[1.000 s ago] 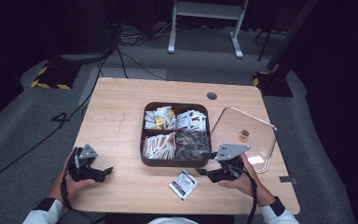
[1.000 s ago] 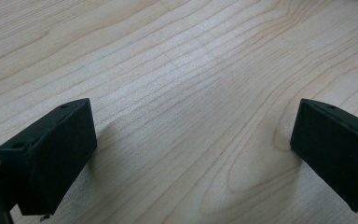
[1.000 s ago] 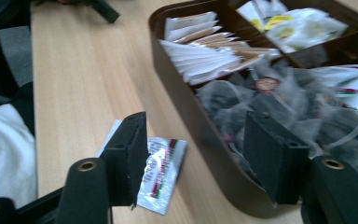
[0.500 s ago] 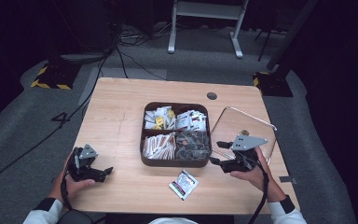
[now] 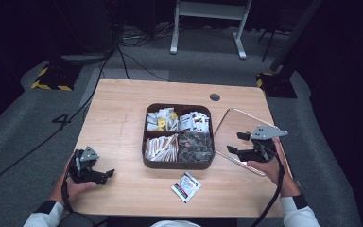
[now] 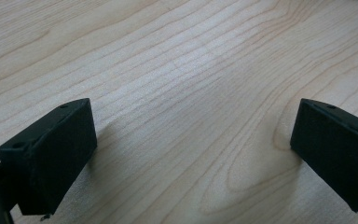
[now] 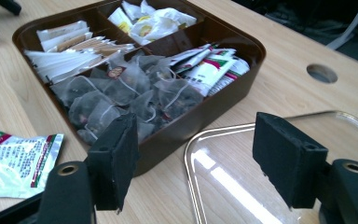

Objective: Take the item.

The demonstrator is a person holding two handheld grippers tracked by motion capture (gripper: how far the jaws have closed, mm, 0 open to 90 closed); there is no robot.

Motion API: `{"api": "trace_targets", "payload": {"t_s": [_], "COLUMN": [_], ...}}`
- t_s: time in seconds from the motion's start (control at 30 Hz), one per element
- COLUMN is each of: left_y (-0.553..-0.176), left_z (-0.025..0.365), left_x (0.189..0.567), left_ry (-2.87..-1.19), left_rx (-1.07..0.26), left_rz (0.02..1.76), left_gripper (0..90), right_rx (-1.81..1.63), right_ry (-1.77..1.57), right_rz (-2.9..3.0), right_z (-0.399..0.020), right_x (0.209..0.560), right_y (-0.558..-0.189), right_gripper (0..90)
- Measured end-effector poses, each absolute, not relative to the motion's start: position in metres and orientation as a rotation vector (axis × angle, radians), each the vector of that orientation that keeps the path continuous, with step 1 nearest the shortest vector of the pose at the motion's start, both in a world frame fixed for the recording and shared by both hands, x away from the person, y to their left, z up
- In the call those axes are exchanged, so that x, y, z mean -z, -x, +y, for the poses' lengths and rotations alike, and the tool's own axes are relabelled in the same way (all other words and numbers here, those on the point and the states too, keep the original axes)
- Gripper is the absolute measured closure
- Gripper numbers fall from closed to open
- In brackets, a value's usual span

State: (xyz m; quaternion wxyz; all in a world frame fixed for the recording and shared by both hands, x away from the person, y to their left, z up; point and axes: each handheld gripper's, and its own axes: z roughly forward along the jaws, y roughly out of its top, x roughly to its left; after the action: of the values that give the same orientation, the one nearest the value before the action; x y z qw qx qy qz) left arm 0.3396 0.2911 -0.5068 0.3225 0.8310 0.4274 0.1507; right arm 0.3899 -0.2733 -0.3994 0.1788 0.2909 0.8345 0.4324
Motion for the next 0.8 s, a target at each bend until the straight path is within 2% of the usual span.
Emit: {"api": "trace_targets", "payload": {"t_s": [0.5,0.8], "left_y": [-0.341,-0.341], "left_z": [0.291,0.291], "left_x": [0.507,0.507], "left_ry": [-2.186,-2.187], "left_rx": [-0.391,-0.392], "left_rz": [1.116,1.111], "left_gripper": [0.2,0.2], "right_rx": [-1.076,-0.975], "right_ry": [-1.013,-1.168], "right_rz": [2.295,2.282], "right_z": [-0.308,-0.330], "right_x": [0.418,0.447], "right_y": [-0.444,-0.472], "right_gripper": [31.0,34.1]}}
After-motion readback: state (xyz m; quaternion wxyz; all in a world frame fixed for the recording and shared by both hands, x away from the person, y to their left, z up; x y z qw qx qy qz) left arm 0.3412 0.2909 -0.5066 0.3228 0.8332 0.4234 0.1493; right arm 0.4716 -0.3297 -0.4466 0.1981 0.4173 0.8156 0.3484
